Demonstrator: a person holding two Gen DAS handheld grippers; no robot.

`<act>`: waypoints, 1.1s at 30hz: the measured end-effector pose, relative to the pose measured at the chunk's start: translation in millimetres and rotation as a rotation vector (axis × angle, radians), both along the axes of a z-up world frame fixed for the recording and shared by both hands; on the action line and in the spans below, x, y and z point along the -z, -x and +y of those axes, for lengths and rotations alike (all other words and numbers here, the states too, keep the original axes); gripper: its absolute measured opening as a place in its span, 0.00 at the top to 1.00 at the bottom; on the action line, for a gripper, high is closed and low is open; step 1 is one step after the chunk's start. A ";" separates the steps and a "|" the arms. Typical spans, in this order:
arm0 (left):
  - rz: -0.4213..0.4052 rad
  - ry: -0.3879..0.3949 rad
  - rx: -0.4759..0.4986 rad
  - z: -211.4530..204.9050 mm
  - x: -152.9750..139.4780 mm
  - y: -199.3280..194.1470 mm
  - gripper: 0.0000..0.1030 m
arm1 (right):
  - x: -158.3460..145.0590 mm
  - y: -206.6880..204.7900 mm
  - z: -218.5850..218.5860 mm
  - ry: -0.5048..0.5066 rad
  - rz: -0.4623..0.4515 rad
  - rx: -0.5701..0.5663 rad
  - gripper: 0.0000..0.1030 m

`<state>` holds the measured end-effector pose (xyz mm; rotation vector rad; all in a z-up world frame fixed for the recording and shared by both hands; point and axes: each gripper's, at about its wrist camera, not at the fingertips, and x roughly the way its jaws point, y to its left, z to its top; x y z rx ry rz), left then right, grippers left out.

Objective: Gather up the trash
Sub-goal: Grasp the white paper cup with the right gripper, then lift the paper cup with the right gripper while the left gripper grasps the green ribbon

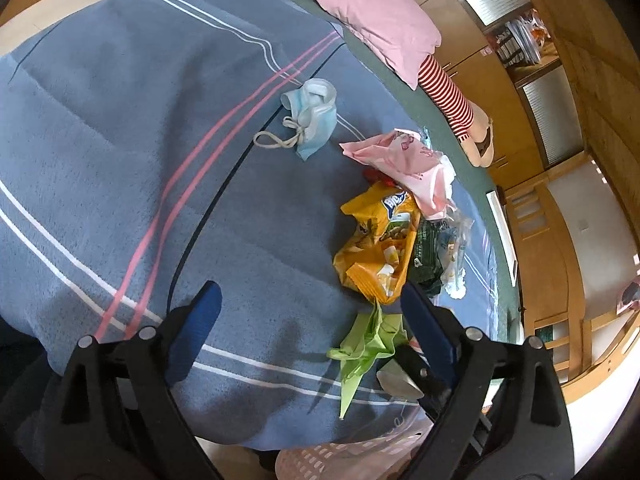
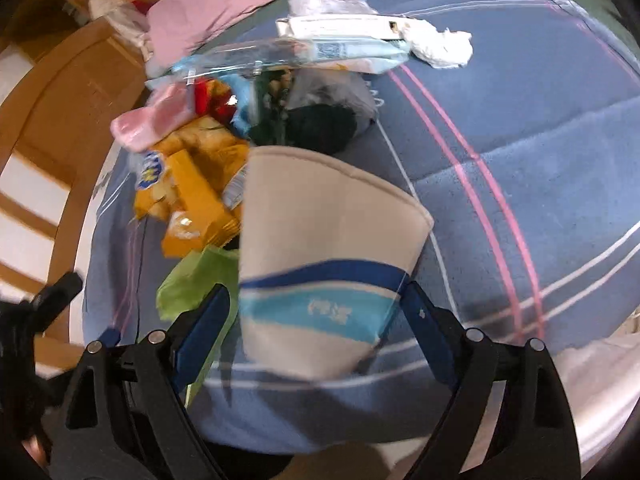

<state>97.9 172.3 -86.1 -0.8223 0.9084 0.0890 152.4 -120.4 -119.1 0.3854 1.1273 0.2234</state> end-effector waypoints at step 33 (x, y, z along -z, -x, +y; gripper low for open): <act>0.001 -0.276 0.160 -46.0 -13.9 -11.0 0.06 | -52.9 40.5 -64.9 0.181 -0.275 0.140 0.31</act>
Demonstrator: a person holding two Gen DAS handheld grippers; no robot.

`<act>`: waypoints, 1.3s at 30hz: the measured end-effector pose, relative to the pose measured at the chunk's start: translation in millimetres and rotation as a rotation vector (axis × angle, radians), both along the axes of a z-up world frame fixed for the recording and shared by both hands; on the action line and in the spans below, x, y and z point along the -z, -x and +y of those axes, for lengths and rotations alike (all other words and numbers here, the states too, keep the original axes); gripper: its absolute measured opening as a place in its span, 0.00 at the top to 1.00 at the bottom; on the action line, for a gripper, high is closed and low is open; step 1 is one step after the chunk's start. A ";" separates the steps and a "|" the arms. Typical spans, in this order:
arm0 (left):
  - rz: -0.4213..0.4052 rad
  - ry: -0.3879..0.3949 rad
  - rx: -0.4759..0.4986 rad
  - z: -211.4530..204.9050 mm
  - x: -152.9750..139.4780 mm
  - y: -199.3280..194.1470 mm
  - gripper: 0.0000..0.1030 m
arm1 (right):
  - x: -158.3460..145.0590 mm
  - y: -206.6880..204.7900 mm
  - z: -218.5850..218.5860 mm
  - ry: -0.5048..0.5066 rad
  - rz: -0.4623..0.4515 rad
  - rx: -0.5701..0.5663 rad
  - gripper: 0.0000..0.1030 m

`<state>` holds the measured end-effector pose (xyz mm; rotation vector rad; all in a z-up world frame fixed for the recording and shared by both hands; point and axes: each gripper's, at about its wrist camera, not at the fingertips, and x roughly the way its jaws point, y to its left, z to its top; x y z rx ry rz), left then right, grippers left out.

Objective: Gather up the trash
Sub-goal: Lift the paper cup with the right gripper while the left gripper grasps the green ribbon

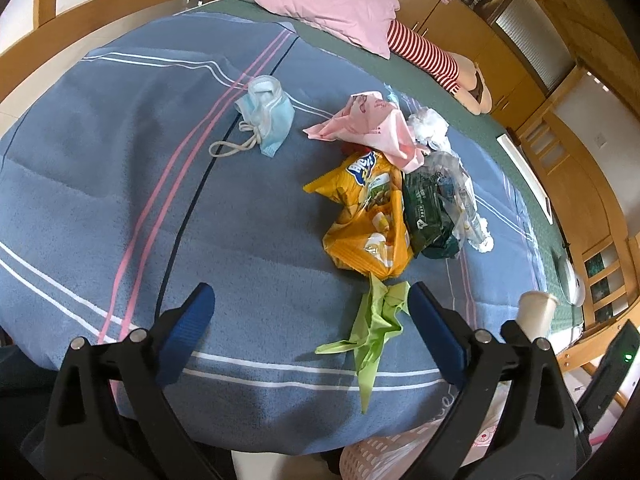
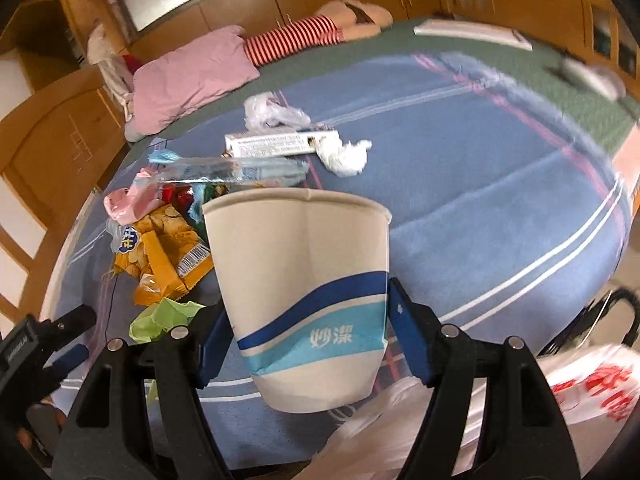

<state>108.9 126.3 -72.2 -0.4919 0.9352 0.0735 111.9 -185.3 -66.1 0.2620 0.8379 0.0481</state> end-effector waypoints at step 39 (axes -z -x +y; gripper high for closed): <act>0.005 -0.167 0.285 -57.1 5.6 -7.4 0.84 | -47.4 61.3 11.3 0.175 -0.126 -0.134 0.31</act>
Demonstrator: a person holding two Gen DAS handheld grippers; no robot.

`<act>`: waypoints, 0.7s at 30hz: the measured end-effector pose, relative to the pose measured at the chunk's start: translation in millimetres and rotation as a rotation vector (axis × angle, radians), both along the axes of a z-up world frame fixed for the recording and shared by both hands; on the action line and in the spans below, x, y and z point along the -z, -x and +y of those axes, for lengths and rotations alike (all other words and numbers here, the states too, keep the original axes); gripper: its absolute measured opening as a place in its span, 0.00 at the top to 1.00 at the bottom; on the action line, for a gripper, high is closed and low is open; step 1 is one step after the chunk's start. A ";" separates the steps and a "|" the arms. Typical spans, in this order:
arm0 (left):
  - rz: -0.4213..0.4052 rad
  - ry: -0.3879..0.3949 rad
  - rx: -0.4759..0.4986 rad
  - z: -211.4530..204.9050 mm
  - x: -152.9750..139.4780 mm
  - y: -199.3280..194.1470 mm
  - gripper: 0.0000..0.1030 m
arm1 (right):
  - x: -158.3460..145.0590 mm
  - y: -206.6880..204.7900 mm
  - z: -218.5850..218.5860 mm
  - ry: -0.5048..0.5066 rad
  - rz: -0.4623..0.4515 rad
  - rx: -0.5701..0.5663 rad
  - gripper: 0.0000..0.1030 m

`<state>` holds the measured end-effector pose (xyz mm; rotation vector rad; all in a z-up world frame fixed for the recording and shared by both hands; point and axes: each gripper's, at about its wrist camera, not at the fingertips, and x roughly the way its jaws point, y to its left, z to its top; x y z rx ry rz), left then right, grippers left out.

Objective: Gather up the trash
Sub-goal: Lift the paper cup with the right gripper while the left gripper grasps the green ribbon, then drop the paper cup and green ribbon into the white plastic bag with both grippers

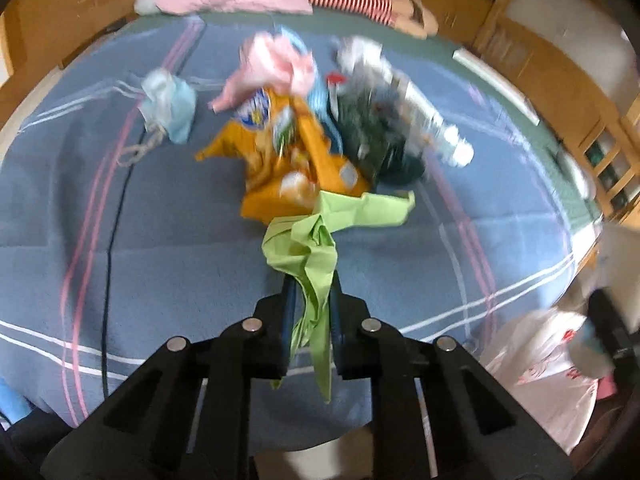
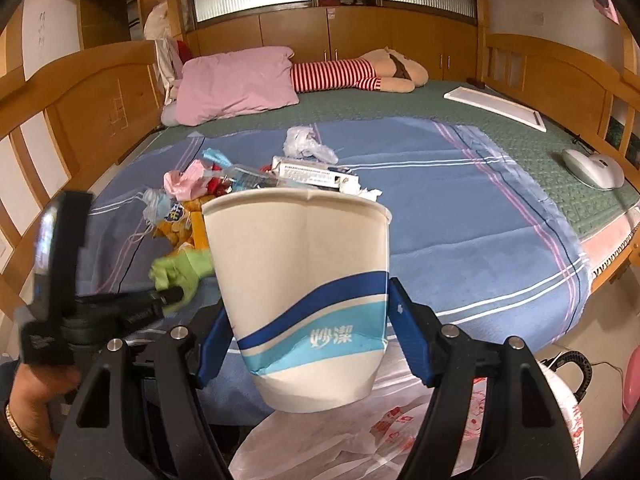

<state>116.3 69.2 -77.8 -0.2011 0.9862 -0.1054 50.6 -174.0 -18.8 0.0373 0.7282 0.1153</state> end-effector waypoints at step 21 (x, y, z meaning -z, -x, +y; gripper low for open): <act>-0.164 0.097 -0.009 1.1 -31.8 22.0 0.84 | 1.3 9.7 -1.5 0.010 0.022 -0.018 0.31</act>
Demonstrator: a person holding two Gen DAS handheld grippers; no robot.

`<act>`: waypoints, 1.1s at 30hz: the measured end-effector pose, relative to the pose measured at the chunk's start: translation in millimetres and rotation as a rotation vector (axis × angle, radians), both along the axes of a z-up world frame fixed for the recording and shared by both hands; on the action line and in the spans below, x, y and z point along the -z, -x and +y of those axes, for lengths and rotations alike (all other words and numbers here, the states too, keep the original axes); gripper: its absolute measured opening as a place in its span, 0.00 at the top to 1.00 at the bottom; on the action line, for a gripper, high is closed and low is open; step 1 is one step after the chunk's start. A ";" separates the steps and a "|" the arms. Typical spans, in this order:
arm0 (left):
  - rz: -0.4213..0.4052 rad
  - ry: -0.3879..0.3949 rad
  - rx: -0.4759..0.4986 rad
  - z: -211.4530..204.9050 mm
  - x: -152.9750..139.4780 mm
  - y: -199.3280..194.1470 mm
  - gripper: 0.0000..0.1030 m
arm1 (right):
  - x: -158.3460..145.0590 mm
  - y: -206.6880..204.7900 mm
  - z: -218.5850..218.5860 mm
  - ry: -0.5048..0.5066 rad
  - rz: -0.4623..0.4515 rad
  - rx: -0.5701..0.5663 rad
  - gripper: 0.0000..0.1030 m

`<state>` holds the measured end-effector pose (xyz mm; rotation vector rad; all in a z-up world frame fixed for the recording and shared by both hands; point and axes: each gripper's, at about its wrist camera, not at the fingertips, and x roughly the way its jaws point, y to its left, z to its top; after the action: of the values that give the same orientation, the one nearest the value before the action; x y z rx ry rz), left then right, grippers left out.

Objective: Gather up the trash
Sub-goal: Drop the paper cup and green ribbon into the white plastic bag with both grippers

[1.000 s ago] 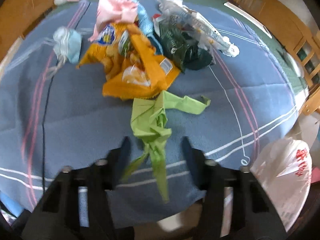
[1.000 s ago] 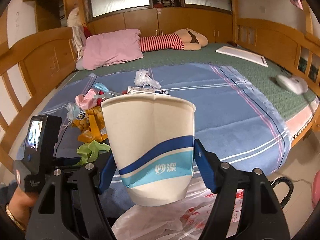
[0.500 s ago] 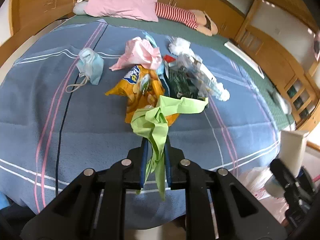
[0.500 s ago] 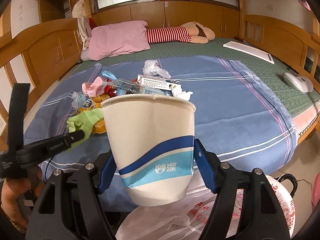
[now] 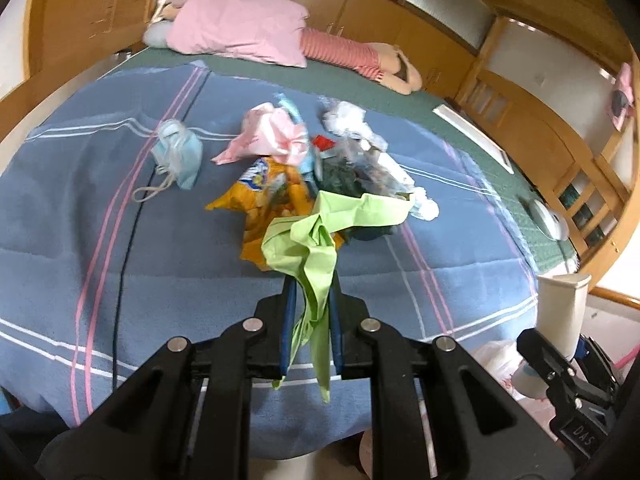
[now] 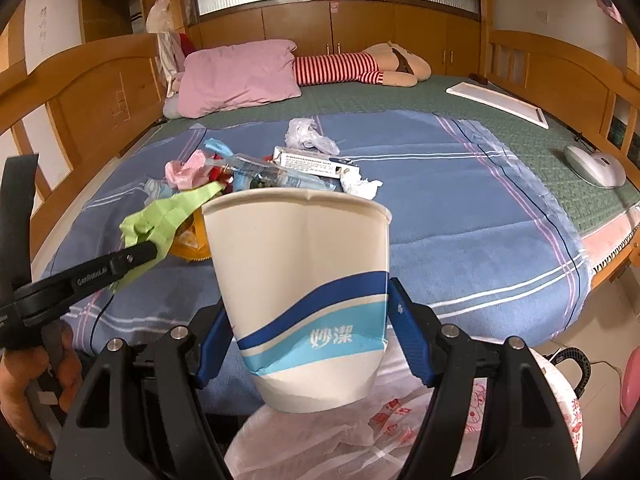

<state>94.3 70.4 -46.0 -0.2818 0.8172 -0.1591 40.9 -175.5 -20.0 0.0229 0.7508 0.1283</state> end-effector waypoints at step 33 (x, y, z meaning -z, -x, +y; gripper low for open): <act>-0.030 0.138 0.830 -137.4 1.4 78.2 0.14 | -18.7 78.8 -164.6 -0.263 -0.036 0.440 0.14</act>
<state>16.1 -67.1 -47.4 -0.0524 0.8552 -0.9973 -37.8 -340.2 -1.3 0.4322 0.6737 -0.1923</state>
